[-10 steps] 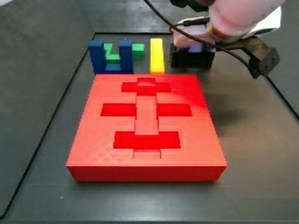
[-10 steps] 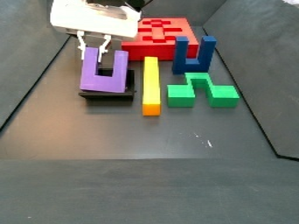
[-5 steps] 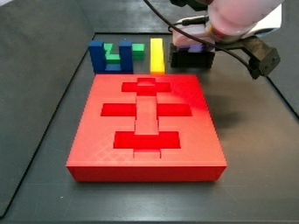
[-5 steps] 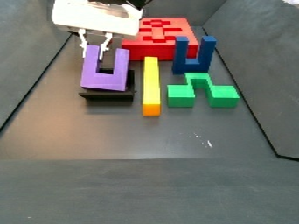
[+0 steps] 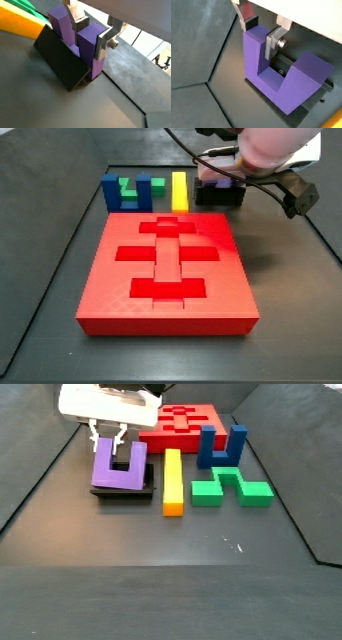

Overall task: Pick up the purple object. Move up. Place the purple object on the fixture. Regrasp the purple object. Move to above the board. Insert the purple object.
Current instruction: Move to above the board.

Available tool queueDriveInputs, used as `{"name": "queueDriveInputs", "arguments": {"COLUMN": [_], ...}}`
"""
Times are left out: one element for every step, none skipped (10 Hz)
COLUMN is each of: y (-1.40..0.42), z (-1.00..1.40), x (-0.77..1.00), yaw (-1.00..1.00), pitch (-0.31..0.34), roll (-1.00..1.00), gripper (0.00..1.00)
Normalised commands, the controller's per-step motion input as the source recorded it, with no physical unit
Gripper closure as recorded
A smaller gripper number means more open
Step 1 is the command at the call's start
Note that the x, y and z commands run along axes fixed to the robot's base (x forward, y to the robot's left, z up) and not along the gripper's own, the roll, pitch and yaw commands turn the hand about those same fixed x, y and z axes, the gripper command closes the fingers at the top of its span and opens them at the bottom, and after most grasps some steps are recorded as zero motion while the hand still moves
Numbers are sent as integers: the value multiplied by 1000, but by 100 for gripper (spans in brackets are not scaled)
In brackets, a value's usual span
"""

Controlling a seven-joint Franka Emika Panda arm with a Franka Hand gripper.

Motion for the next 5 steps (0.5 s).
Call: {"name": "queueDriveInputs", "arguments": {"y": [0,6,19,25,11], "z": [1400,1400,1400,1400,1400], "x": [0,-11,-32,-28,-20], "yaw": [0,31,12,32,26], "pitch": [0,50,54,18,31], "roll": [0,-53,-119,-79,-31], "gripper": [100,100,100,100,100]}}
